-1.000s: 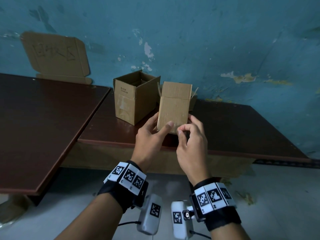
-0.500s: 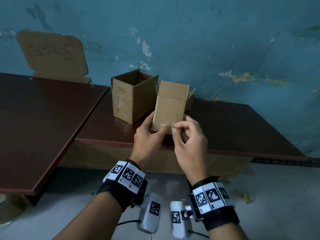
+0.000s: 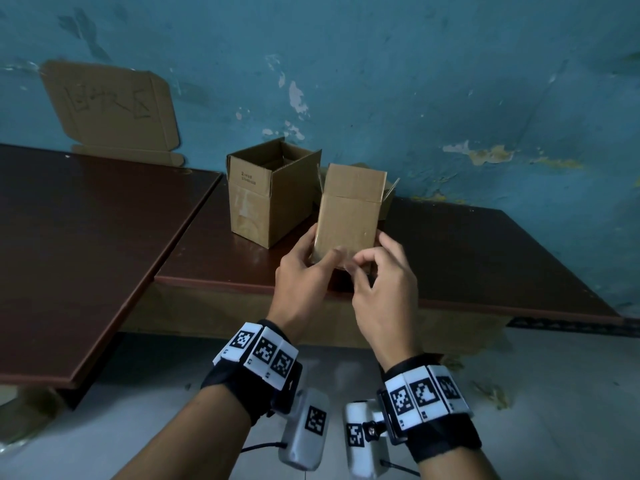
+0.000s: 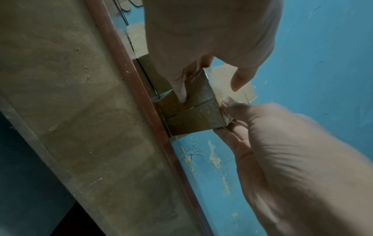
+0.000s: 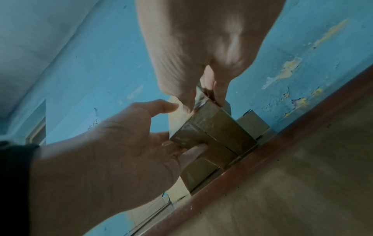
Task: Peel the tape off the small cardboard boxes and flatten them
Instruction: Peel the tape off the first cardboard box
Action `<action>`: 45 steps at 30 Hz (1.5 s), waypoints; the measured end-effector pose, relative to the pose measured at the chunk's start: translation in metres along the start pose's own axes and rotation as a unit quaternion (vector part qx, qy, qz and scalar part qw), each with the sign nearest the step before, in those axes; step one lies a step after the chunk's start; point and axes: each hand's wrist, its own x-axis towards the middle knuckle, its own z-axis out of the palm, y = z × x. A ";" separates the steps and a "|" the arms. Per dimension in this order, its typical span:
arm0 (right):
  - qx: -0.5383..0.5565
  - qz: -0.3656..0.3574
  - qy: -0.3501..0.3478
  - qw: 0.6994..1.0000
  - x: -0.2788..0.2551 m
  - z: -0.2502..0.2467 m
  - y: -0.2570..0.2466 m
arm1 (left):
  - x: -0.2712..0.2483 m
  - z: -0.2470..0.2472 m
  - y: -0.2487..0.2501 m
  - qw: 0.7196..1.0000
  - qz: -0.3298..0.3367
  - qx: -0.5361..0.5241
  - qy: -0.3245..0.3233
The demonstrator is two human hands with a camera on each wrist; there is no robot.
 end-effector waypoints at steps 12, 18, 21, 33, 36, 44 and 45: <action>0.052 0.003 -0.058 0.997 0.005 -0.012 0.003 | 0.001 -0.002 0.000 1.000 -0.008 0.020 0.000; 0.081 0.002 -0.053 0.995 0.005 -0.006 0.007 | 0.001 -0.005 0.003 1.000 -0.019 0.016 -0.010; 0.091 -0.004 -0.042 0.995 0.003 -0.006 0.005 | 0.001 -0.006 0.006 1.000 -0.022 0.000 -0.017; 0.137 0.011 -0.033 0.990 0.004 -0.008 0.006 | -0.003 -0.006 0.012 0.997 -0.046 -0.034 -0.053; 0.105 0.006 -0.027 0.994 0.005 -0.009 0.010 | -0.006 -0.004 0.015 0.996 -0.048 -0.047 -0.063; 0.109 0.019 -0.017 0.994 0.006 -0.008 0.011 | -0.007 -0.003 0.014 0.997 -0.023 -0.048 -0.048; 0.111 0.022 -0.017 0.993 0.006 -0.008 0.010 | -0.006 -0.003 0.012 0.998 -0.022 -0.046 -0.037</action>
